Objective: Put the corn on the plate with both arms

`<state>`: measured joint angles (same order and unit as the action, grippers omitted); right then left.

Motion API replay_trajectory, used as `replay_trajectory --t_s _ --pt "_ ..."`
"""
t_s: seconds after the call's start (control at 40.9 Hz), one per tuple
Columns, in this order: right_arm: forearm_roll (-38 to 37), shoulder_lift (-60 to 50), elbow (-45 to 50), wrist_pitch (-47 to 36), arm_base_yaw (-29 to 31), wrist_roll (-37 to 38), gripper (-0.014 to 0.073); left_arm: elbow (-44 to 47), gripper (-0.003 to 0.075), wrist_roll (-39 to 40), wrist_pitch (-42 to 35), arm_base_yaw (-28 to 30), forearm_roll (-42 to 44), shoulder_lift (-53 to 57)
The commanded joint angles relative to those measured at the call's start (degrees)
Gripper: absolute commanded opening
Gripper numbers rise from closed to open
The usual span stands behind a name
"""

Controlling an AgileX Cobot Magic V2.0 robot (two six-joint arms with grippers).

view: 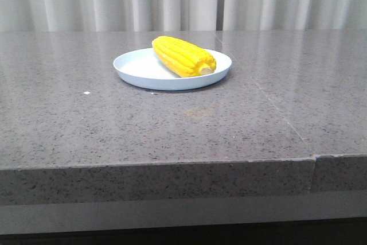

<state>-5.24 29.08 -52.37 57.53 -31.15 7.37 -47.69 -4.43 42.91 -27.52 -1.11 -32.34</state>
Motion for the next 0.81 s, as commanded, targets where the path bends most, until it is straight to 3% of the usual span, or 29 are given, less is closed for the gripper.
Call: replay_trajectory --t_s 0.0,0.147,0.22,0.782 --pt "-1.2 0.3 -1.3 -3.7 0.2 -0.2 0.0098 -1.5 0.0137 0.0 -4.2 -0.4 -0.3 -0.3" --pt "-1.3 0.3 -1.3 -3.7 0.2 -0.2 -0.0073 -1.5 0.0013 0.0 -4.2 -0.4 -0.3 -0.3" --pt "-1.3 0.3 -1.3 -3.7 0.2 -0.2 -0.0064 -1.5 -0.0020 0.0 -4.2 -0.4 -0.3 -0.3" --pt "-1.3 0.3 -1.3 -3.5 0.2 -0.2 -0.0067 -1.5 -0.0020 0.0 -4.6 -0.4 -0.3 -0.3"
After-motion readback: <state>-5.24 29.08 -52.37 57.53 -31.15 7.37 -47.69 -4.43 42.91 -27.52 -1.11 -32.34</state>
